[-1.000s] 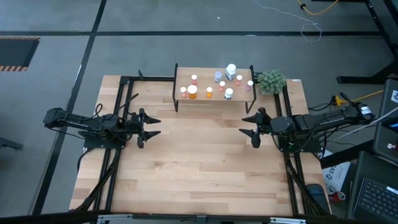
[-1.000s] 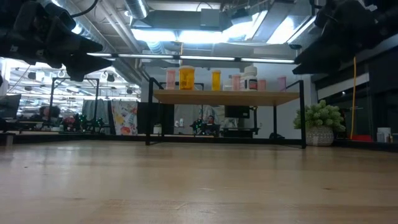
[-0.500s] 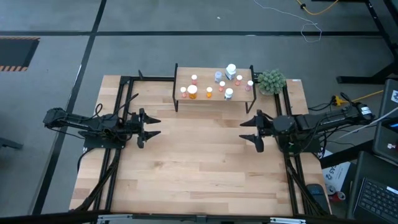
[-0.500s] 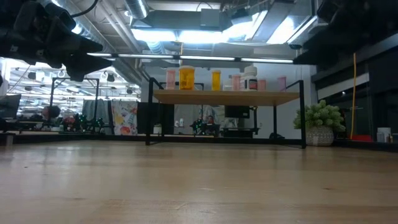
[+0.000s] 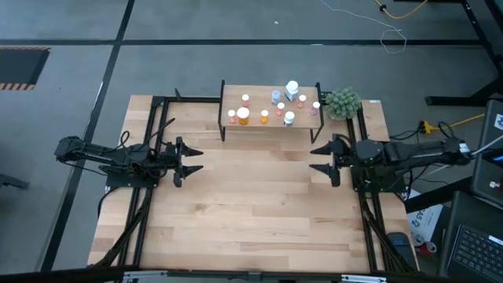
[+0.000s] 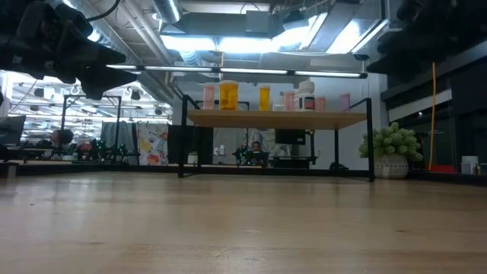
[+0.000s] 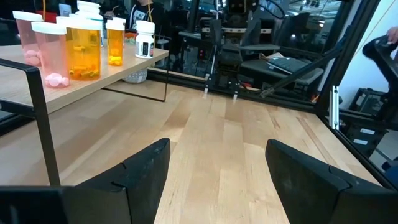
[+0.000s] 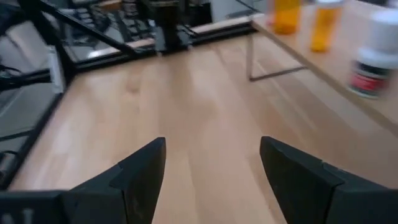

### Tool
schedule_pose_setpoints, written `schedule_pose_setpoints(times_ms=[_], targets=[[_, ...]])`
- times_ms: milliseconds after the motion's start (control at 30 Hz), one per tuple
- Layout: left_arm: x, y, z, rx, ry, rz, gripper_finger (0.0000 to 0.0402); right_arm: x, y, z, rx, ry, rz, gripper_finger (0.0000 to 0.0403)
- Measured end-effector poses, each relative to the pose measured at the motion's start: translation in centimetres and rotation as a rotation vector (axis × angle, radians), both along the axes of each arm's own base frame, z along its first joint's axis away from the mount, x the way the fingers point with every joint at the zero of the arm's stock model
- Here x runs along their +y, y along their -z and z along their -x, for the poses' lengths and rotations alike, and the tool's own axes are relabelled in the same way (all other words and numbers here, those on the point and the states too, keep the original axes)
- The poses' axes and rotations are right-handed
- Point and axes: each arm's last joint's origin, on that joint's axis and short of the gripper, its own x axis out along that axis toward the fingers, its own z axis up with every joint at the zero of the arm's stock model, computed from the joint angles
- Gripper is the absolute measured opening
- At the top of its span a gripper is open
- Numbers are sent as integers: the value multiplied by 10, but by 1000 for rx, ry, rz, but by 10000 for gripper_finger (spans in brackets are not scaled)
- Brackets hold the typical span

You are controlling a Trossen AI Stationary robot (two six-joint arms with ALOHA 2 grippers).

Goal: Pick and place medicine bottles onto shelf by color
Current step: Return to Home Position

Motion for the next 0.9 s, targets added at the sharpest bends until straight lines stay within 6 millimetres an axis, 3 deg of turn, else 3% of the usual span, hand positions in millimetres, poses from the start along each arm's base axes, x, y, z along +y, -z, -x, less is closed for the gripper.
schedule_pose_setpoints(times_ms=[333, 900], targets=[[0, 0, 0, 1, 0, 0, 261, -11, 5, 44, 49, 66, 4, 264], [0, 0, 0, 1, 0, 0, 261, -12, 0, 53, -28, 75, -2, 264]])
